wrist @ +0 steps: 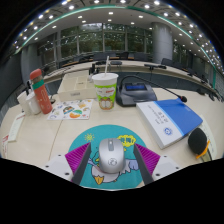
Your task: Arrange mouse
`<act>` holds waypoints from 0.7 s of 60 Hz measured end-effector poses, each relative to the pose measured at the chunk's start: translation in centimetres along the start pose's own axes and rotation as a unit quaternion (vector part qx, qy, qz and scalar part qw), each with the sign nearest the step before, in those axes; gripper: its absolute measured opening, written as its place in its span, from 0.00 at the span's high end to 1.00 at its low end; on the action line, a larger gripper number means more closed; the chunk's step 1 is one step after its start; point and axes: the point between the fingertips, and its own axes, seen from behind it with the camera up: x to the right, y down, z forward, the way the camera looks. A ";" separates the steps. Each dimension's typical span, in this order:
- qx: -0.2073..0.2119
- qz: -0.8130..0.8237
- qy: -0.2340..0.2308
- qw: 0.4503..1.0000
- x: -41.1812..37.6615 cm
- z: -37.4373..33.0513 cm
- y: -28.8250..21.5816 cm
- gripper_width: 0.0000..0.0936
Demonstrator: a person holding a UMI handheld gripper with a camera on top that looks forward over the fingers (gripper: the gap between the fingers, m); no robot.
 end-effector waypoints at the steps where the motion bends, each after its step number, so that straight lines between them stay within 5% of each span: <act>1: 0.002 -0.003 0.002 1.000 0.1 -0.5 -0.2 0.07; 24: 0.058 -0.029 0.020 0.998 -2.9 -22.5 -1.5 0.08; 42: 0.085 -0.035 0.031 0.995 -7.4 -38.6 3.5 0.08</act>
